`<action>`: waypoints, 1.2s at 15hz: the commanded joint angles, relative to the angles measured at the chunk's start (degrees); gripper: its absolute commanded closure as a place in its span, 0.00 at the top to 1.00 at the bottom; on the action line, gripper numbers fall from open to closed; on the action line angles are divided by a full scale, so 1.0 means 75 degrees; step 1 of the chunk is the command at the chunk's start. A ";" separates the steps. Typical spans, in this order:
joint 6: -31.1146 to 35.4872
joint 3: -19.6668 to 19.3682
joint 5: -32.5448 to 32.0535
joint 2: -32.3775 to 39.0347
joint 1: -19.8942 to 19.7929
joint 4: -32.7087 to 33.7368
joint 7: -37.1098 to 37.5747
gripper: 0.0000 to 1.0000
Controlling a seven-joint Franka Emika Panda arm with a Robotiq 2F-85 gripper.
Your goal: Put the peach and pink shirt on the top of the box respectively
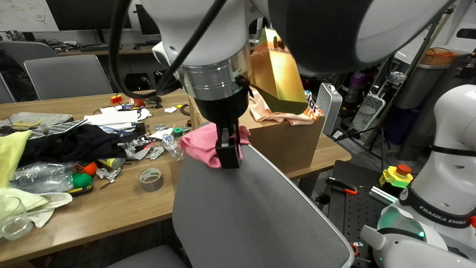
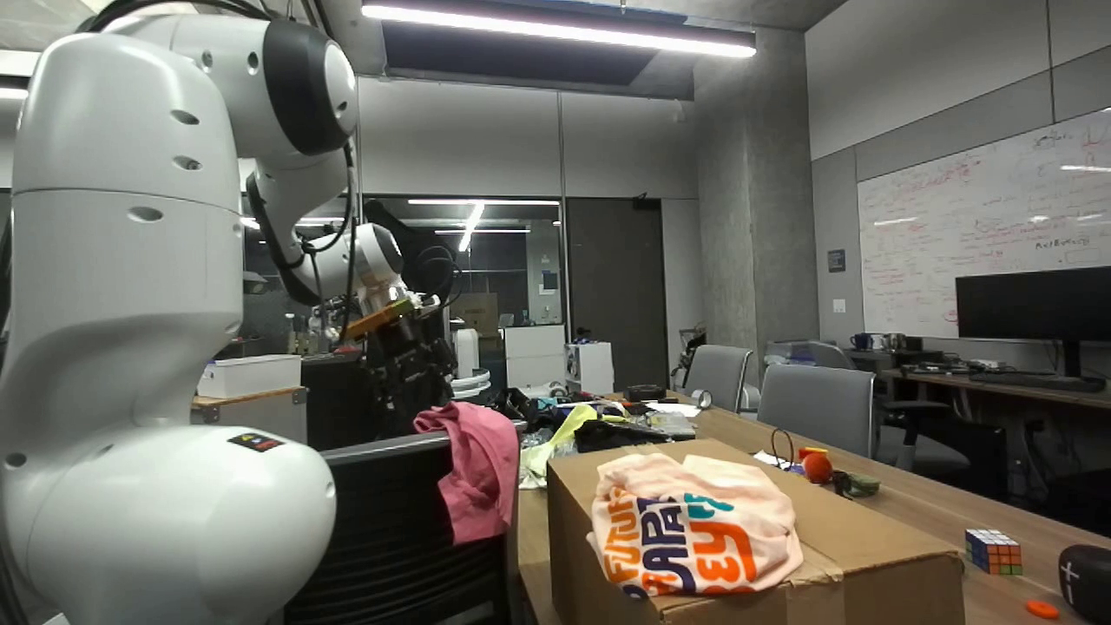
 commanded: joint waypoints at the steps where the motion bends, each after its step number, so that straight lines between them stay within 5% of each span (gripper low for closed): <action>1: -0.0066 -0.0006 -0.0634 0.0113 0.0085 0.0076 0.0494 1.00; 18: 0.0257 -0.0533 -0.1031 0.0663 -0.0133 0.0227 0.0178 1.00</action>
